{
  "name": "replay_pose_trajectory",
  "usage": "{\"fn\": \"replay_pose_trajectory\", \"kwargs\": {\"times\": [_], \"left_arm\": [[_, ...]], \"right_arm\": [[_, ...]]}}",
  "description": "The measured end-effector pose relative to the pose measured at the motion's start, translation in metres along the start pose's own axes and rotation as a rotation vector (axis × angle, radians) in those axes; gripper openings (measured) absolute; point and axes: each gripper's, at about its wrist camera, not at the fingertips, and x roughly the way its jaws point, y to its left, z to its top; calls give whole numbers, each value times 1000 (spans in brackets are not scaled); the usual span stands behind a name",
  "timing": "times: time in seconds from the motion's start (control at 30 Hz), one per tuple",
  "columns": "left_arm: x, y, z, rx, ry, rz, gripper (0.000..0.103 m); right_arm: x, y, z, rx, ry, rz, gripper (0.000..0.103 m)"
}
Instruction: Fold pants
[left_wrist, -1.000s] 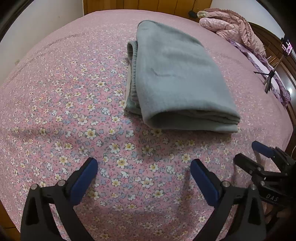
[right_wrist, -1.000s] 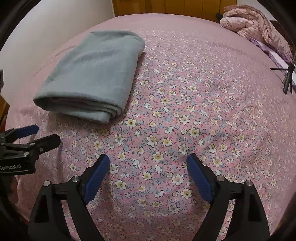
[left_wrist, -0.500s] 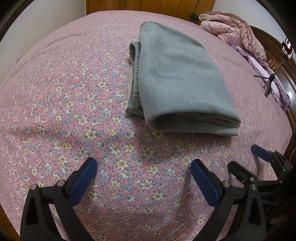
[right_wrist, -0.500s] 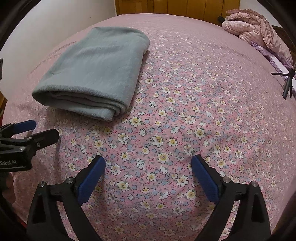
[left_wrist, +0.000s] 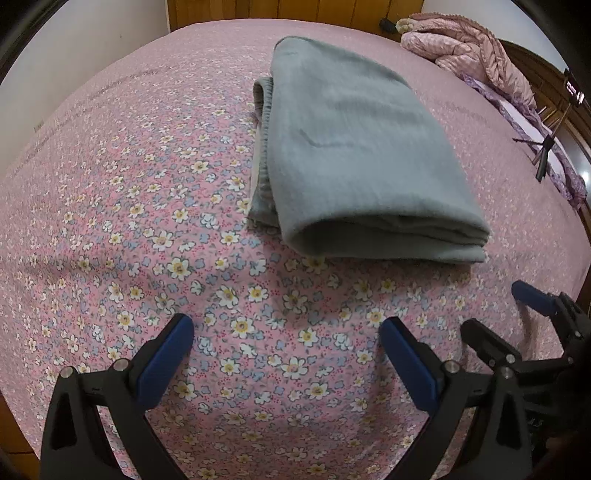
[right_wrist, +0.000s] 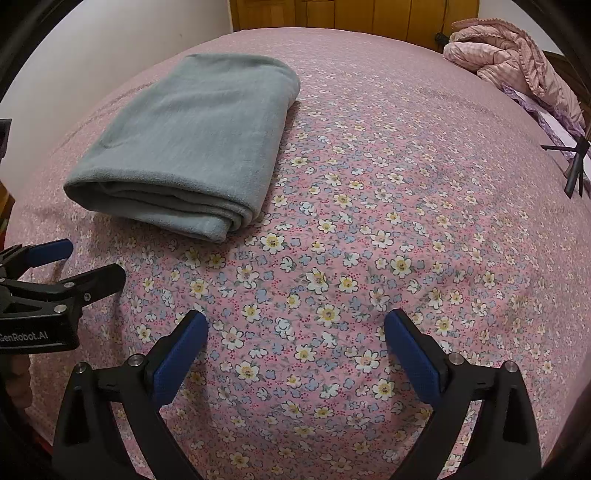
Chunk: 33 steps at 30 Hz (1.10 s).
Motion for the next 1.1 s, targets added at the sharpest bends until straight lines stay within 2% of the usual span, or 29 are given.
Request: {"fn": "replay_pose_trajectory", "kwargs": {"times": [0.47, 1.1], "left_arm": [[3, -13, -1, 13, 1, 17, 103], [5, -11, -1, 17, 0, 20, 103]], "right_arm": [[1, 0, 0, 0, 0, 1, 100], [1, 0, -1, -1, -1, 2, 100]]}}
